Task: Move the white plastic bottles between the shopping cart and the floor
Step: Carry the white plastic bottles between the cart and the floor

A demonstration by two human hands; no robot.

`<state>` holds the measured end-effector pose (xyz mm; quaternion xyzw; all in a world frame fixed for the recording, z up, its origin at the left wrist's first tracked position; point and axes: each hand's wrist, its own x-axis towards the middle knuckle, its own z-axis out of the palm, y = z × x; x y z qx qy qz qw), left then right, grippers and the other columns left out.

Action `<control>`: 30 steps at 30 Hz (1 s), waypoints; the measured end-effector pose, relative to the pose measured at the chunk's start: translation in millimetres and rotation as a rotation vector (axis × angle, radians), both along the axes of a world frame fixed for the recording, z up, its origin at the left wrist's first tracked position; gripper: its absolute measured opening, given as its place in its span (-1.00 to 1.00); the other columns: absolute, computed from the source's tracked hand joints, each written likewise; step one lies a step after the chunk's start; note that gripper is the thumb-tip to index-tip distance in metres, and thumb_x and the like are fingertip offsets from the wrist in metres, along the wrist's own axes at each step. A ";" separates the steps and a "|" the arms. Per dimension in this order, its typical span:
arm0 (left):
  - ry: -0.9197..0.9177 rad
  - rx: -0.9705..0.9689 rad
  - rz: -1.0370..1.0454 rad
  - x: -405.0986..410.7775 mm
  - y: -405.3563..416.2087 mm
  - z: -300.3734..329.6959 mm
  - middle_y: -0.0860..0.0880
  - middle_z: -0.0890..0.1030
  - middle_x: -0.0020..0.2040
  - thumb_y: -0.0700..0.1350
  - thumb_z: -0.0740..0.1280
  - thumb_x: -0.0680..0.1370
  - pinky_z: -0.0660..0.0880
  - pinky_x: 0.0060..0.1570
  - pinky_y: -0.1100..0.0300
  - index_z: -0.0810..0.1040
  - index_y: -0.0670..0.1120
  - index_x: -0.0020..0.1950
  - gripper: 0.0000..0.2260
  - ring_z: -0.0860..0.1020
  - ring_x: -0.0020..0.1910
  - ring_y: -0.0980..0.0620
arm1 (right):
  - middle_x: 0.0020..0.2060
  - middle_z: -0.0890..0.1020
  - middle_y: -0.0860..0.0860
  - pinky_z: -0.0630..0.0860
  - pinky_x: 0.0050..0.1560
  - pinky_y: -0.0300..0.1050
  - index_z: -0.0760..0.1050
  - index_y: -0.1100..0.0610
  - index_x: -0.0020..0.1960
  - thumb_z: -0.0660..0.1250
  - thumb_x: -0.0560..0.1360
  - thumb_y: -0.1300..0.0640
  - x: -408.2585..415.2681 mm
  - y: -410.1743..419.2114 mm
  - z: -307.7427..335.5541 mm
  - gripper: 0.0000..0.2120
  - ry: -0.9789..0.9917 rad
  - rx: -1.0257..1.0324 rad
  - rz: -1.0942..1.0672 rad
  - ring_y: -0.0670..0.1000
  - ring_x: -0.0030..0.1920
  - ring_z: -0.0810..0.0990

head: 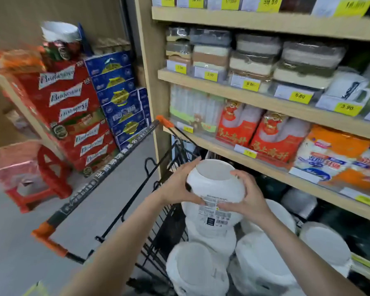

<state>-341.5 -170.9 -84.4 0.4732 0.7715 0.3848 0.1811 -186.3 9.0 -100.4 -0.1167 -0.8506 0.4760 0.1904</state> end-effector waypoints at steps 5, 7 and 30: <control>0.053 -0.118 -0.060 -48.0 50.8 -9.0 0.12 0.04 0.53 0.04 0.62 0.23 -0.06 0.48 0.11 -0.14 0.20 0.49 0.12 -0.02 0.49 0.16 | 0.26 0.29 -0.05 0.19 0.24 -0.47 0.31 -0.18 0.19 0.56 0.09 -0.16 -37.4 34.7 -12.7 -0.25 0.001 0.139 -0.067 -0.31 0.27 0.23; 0.051 -0.136 -0.057 -62.7 67.0 -19.6 0.12 0.03 0.52 0.03 0.62 0.23 -0.09 0.40 0.29 -0.14 0.07 0.54 0.15 -0.05 0.42 0.29 | 0.34 0.23 0.00 0.23 0.35 -0.21 0.31 -0.21 0.20 0.51 0.08 -0.21 -49.8 47.9 -23.9 -0.26 -0.029 0.163 -0.086 -0.10 0.37 0.21; 0.075 -0.231 -0.166 -91.8 82.2 -71.2 0.21 -0.06 0.54 0.14 0.57 0.25 -0.03 0.47 0.04 -0.16 0.24 0.51 0.09 -0.19 0.52 0.16 | 0.31 0.16 -0.10 0.23 0.34 -0.08 0.29 -0.21 0.25 0.52 0.16 -0.21 -40.0 48.8 -51.5 -0.27 -0.218 0.229 -0.139 0.05 0.36 0.20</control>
